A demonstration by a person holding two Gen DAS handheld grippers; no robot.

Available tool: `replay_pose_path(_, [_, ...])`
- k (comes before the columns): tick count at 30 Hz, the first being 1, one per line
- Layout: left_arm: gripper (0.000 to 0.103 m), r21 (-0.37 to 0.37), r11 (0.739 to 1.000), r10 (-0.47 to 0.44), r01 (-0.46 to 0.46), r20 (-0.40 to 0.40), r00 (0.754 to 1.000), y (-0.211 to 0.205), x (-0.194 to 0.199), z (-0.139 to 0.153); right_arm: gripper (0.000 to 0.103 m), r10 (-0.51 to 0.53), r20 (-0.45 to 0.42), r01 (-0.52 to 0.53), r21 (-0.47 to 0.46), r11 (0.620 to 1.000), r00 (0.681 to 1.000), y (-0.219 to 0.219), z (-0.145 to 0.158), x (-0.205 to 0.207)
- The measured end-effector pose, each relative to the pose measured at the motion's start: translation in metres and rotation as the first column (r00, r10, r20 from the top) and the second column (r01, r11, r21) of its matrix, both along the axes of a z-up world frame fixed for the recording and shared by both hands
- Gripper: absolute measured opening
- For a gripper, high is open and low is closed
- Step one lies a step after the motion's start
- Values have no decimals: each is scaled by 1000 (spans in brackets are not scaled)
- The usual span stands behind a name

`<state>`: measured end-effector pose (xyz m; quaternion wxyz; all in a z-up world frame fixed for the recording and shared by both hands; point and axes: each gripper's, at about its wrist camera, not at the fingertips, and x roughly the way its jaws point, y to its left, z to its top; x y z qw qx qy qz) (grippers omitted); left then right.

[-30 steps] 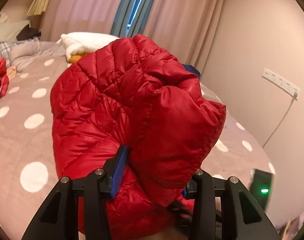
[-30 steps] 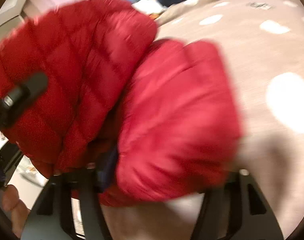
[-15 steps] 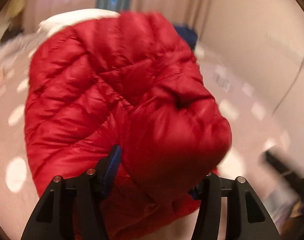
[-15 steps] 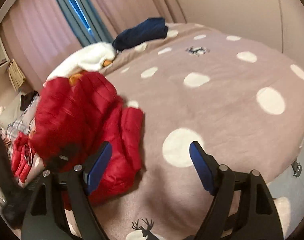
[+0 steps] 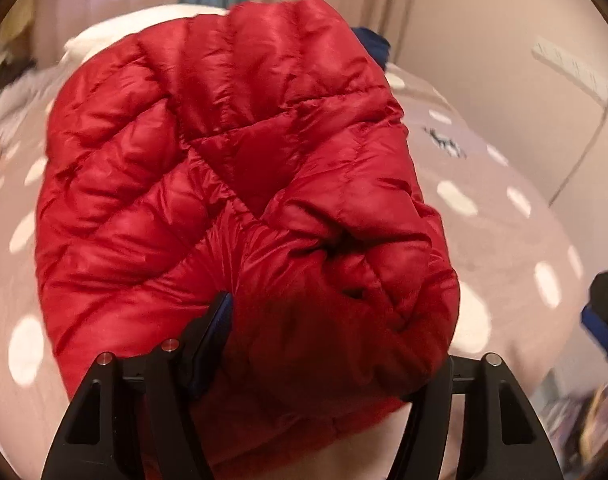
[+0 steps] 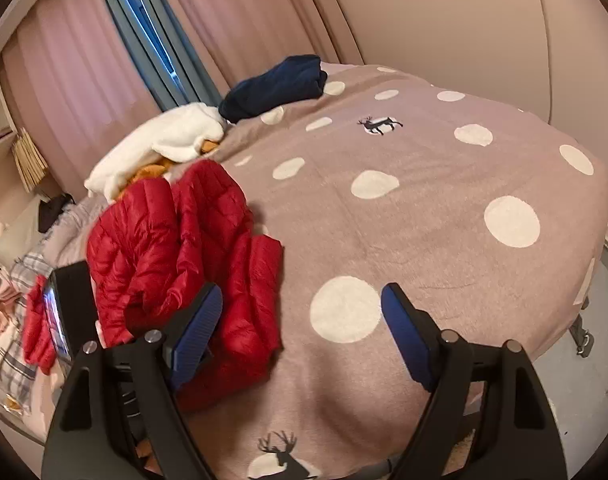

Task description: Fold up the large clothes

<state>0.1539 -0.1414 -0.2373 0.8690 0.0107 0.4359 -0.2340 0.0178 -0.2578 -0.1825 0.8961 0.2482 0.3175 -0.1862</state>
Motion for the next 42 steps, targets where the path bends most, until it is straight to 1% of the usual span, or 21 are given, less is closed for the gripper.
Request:
replay_pose_path(3, [69,-91,994,54,-57,-43,998,22,-8,17,86,-15,12,16,-27,1000,1000,3,8,-4])
replay_pose_path(6, [69,-138,985,102,-106,-41,994,38,-19,30,87,-9,24,10,-29,1000,1000,4,14,-8])
replay_pose_path(9, [69,-162,973,166,-164,2,986,55,-33,46,88,-10,30,11,-33,999,1000,3,16,-10])
replay_pose_path(11, [69,-179,966,193,-185,29,981,63,-42,54,88,-12,28,13,-37,999,1000,2,18,-12])
replay_pose_path(12, [69,-193,963,200,-186,57,978,68,-48,61,88,-14,28,15,-42,999,999,2,19,-13])
replay_pose_path(15, [69,-195,963,207,-184,102,973,72,-66,76,89,-16,27,18,-45,999,1000,1,20,-15])
replay_pose_path(18, [69,-215,963,194,-165,122,973,69,-84,92,89,-13,21,14,-43,999,1000,2,20,-15])
replay_pose_path(19, [69,-222,961,196,-165,122,973,68,-84,97,89,-9,22,10,-42,999,1000,3,20,-15])
replay_pose_path(20, [69,-228,959,202,-170,125,971,56,-77,102,89,-5,22,6,-44,999,1000,4,20,-15])
replay_pose_path(21, [69,-243,953,217,-180,135,967,62,-80,108,89,-2,21,3,-46,999,1000,5,21,-14])
replay_pose_path(23, [69,-263,945,241,-196,150,959,67,-79,110,89,9,18,-8,-56,998,1000,10,22,-13])
replay_pose_path(24, [69,-273,936,273,-223,162,948,76,-81,115,89,13,18,-12,-60,998,1000,12,23,-13])
replay_pose_path(26, [69,-268,926,319,-266,179,931,75,-76,109,89,26,17,-24,-66,997,1000,17,24,-11])
replay_pose_path(28, [69,-250,915,364,-316,176,915,88,-74,110,90,42,17,-41,-66,997,999,23,25,-8])
replay_pose_path(31, [69,-261,890,423,-373,172,890,110,-70,111,91,87,24,-85,-76,993,996,38,28,4])
replay_pose_path(36, [69,-261,836,533,-483,170,829,152,-54,108,95,190,43,-183,-118,976,981,73,40,35])
replay_pose_path(38, [69,-258,820,559,-512,166,812,163,-52,105,99,229,56,-220,-134,966,972,87,45,50])
replay_pose_path(39, [69,-256,807,578,-532,158,800,171,-49,103,103,251,67,-240,-141,961,966,96,47,59])
replay_pose_path(42, [69,-252,766,632,-592,127,764,194,-41,97,102,302,72,-287,-168,943,951,114,47,82])
